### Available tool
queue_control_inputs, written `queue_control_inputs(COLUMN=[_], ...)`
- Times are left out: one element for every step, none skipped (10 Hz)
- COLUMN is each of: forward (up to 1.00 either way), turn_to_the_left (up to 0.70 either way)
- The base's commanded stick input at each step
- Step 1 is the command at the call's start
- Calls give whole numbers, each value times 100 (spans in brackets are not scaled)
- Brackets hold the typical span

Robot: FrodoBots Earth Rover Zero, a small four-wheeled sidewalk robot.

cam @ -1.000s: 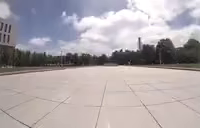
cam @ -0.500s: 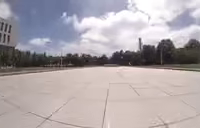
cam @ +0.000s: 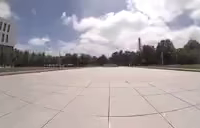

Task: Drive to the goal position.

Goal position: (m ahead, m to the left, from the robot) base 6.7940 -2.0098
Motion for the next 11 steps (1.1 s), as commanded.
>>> queue_control_inputs(forward=[100, 100, 100, 100, 100, 100, 100, 100, 100, 100, 100], turn_to_the_left=[-16, -18, 0, 0, -2, -11, -13, -2, -11, -7, -7])
